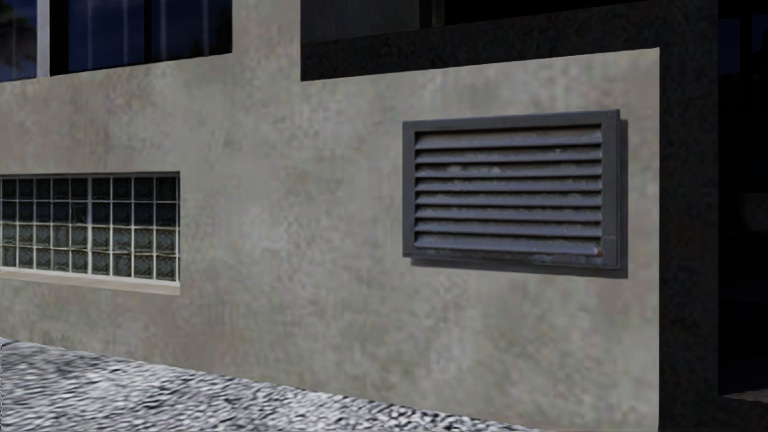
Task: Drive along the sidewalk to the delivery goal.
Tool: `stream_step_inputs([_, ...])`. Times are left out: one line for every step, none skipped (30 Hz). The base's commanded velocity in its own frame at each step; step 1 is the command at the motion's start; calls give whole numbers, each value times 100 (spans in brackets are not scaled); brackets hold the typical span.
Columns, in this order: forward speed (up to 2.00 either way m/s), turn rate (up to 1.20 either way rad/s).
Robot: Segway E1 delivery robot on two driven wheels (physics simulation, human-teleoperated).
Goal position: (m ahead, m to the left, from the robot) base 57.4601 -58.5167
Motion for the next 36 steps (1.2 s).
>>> stream_step_inputs([0,-84])
stream_step_inputs([0,-84])
stream_step_inputs([0,-84])
stream_step_inputs([0,-84])
stream_step_inputs([0,-84])
stream_step_inputs([0,-84])
stream_step_inputs([0,-84])
stream_step_inputs([0,-84])
stream_step_inputs([0,-84])
stream_step_inputs([0,-84])
stream_step_inputs([0,-84])
stream_step_inputs([0,-84])
stream_step_inputs([0,-84])
stream_step_inputs([0,-84])
stream_step_inputs([0,-84])
stream_step_inputs([0,-84])
stream_step_inputs([0,-84])
stream_step_inputs([0,-84])
stream_step_inputs([0,-84])
stream_step_inputs([0,-84])
stream_step_inputs([0,-84])
stream_step_inputs([0,-84])
stream_step_inputs([0,-84])
stream_step_inputs([0,-84])
stream_step_inputs([0,-84])
stream_step_inputs([0,-84])
stream_step_inputs([0,-84])
stream_step_inputs([0,-84])
stream_step_inputs([0,-84])
stream_step_inputs([0,-84])
stream_step_inputs([0,-84])
stream_step_inputs([0,-84])
stream_step_inputs([0,-84])
stream_step_inputs([0,-84])
stream_step_inputs([0,-84])
stream_step_inputs([0,-84])
